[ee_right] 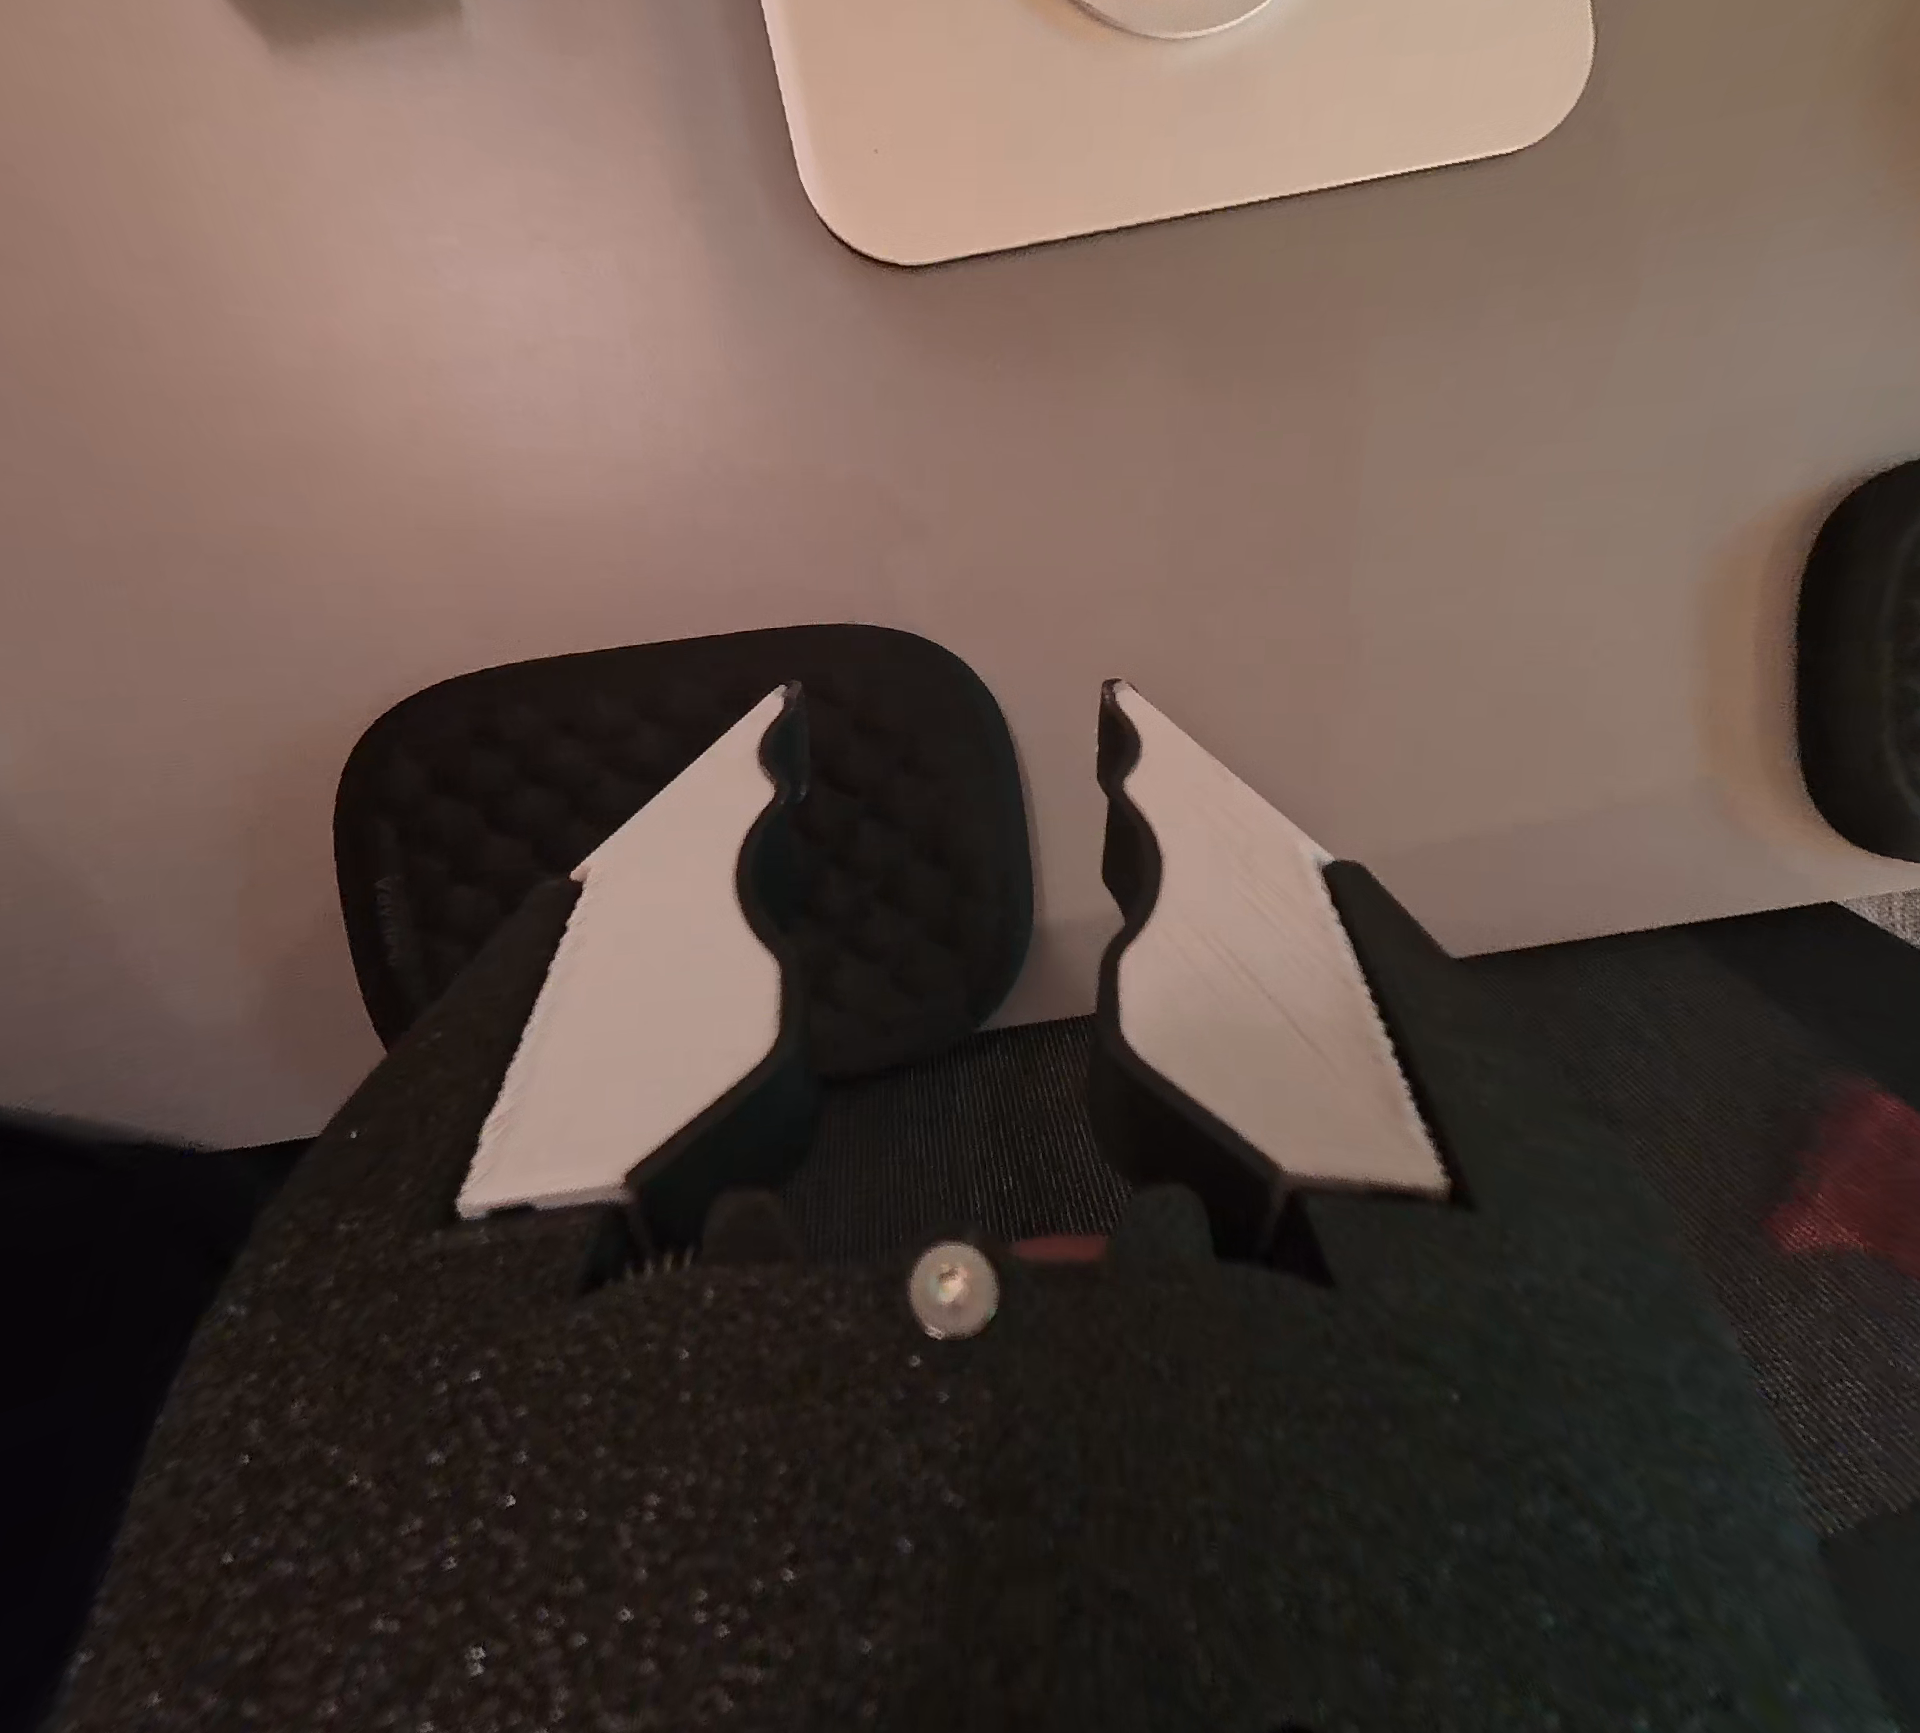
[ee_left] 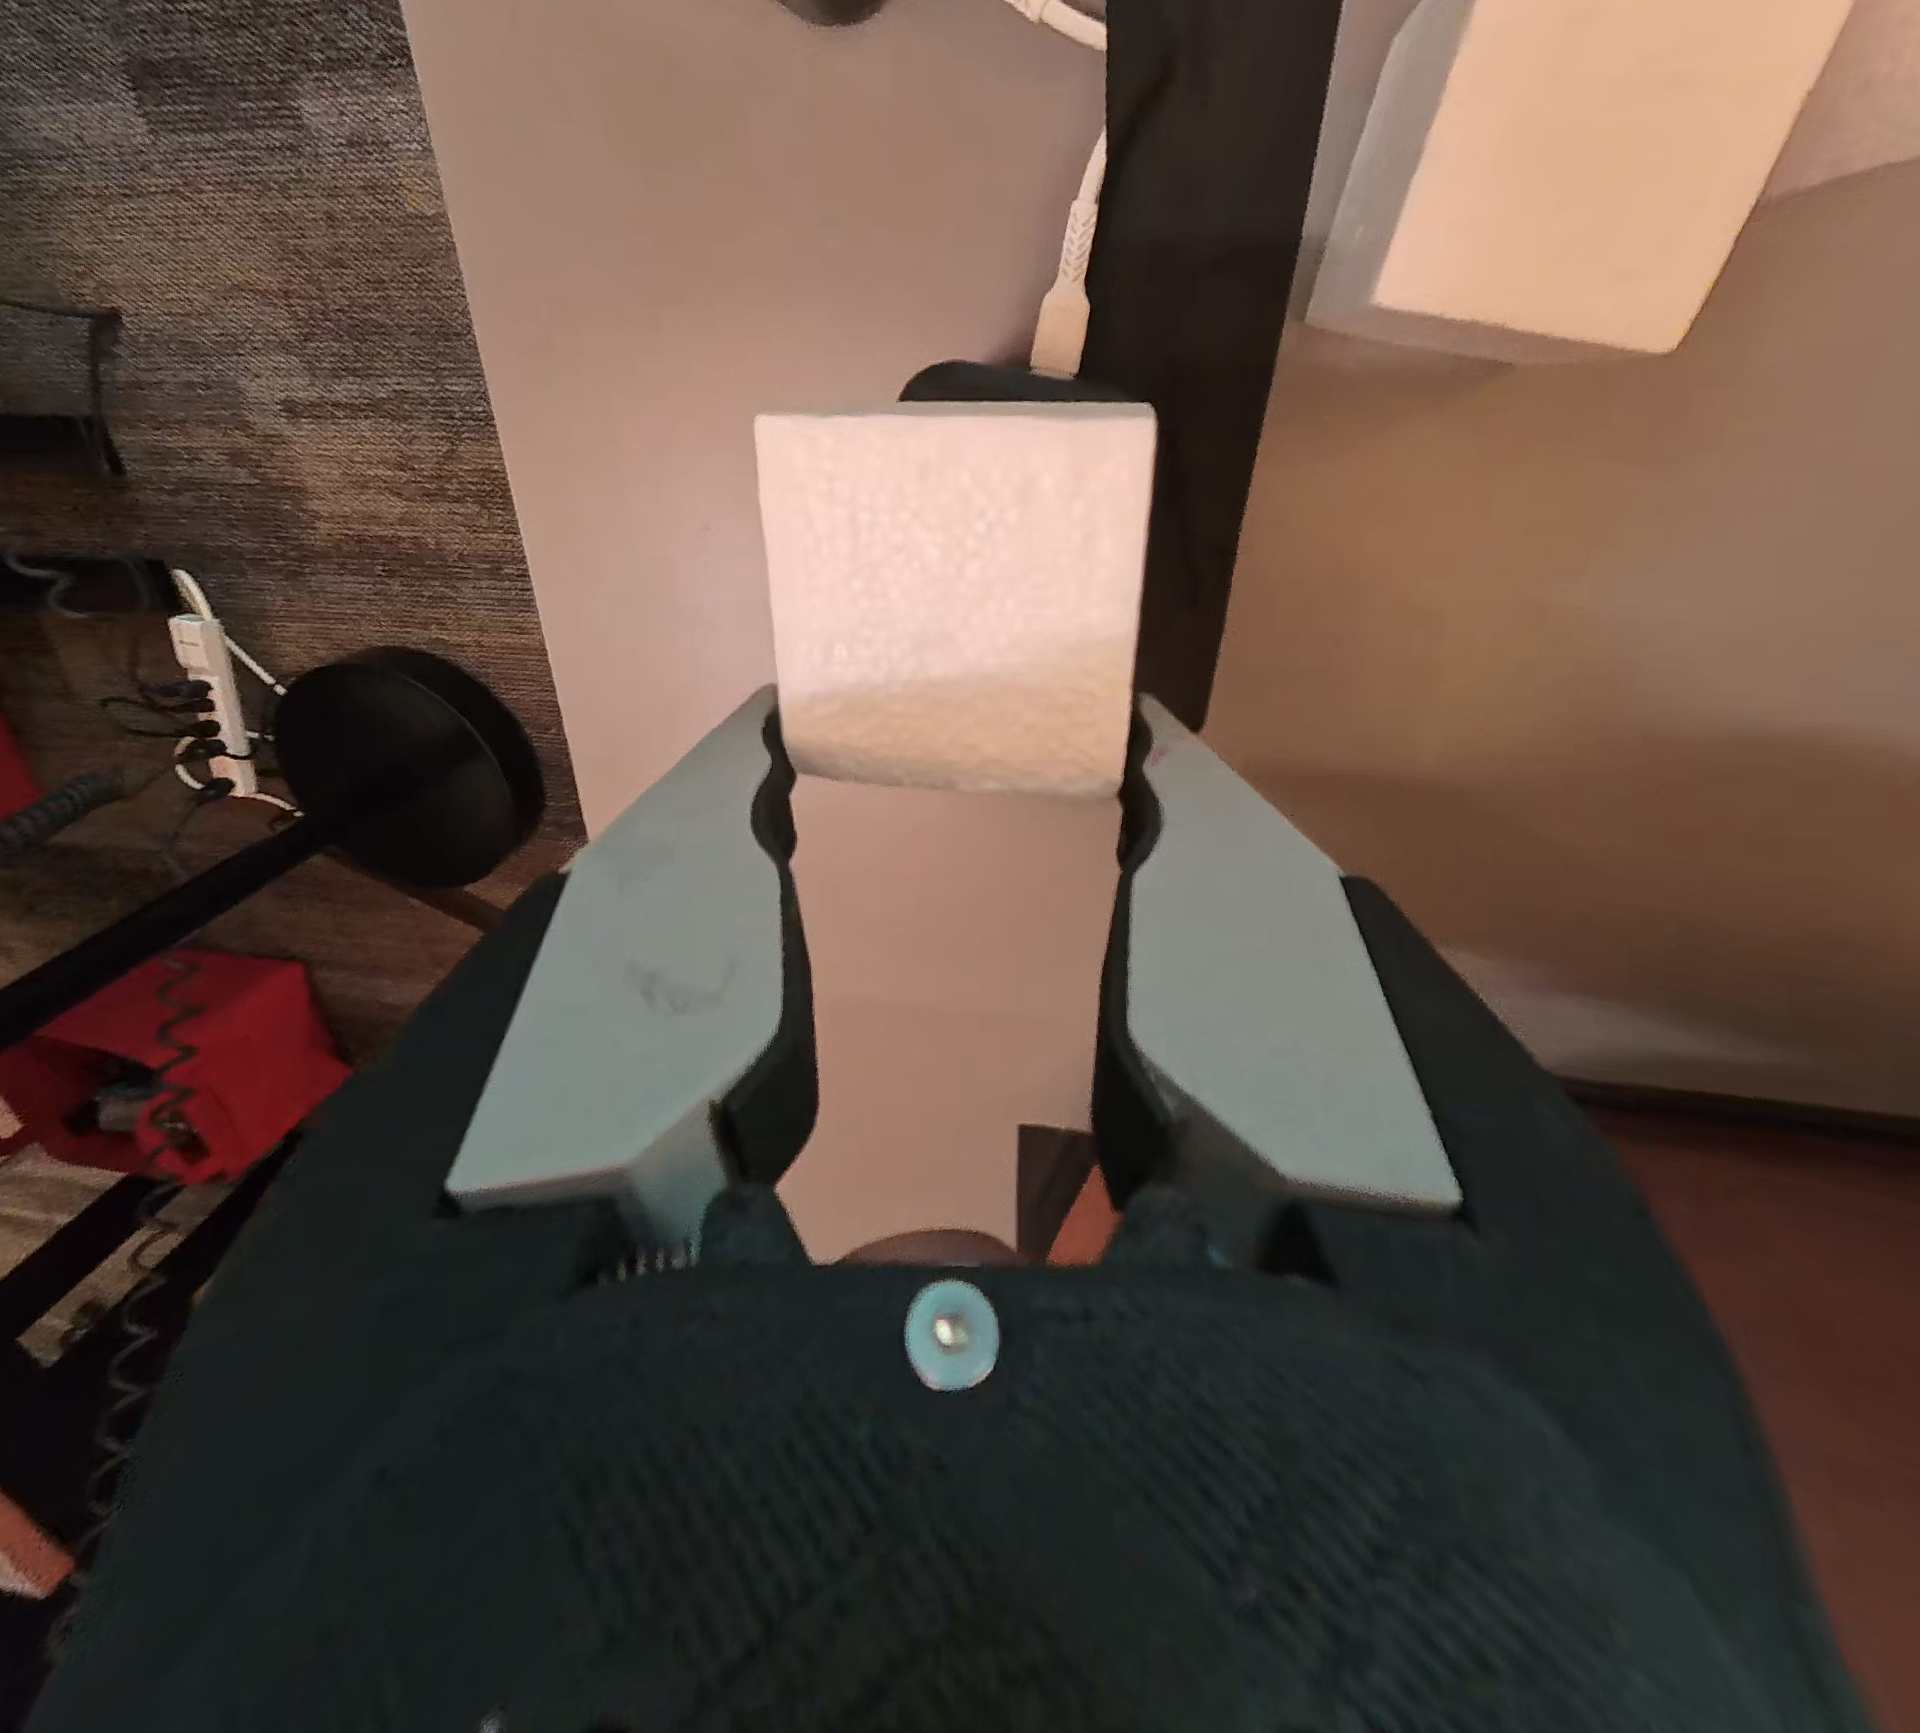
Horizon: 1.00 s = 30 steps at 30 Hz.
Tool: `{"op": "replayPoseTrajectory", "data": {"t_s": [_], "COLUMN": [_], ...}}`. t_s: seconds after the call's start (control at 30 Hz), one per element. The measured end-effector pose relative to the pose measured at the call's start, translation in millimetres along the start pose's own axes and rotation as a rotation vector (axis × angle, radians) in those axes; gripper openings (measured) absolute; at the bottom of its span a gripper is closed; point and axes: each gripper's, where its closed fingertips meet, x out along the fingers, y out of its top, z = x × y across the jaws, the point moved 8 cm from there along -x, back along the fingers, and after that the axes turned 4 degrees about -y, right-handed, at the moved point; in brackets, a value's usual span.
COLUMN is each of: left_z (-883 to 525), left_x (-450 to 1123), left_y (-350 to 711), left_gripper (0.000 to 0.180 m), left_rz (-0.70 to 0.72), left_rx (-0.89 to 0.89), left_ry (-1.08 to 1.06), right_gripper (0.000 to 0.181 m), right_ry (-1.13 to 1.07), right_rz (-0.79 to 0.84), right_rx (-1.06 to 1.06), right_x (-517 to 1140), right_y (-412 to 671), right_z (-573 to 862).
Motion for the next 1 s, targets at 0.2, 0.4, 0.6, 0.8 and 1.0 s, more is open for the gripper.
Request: {"op": "replayPoseTrajectory", "data": {"t_s": [0.2, 0.4, 0.6, 0.8, 1.0], "left_z": [2, 5, 26, 79, 93], "left_x": [-7, -20, -75, -44, 12], "left_y": [-7, -11, 28, 68, 72], "left_gripper": [0.061, 0.08, 0.065, 0.067, 0.07], "left_rz": [-0.022, -0.054, 0.204, 0.146, 0.0], "left_rx": [0.017, 0.007, 0.066, 0.192, 0.145], "left_ry": [0.032, 0.075, 0.113, 0.084, 0.015], "right_gripper": [0.056, 0.056, 0.056, 0.055, 0.055], "right_ry": [0.004, 0.019, 0.027, 0.045, 0.041], "right_rz": [-0.003, 0.016, 0.047, 0.066, 0.094], "right_rx": [-0.01, 0.009, 0.027, 0.024, 0.039], "right_x": [2, 0, -3, -3, -8], "right_y": [-1, -1, -2, 0, -2], "right_z": [-2, 0, 2, 0, 2]}}
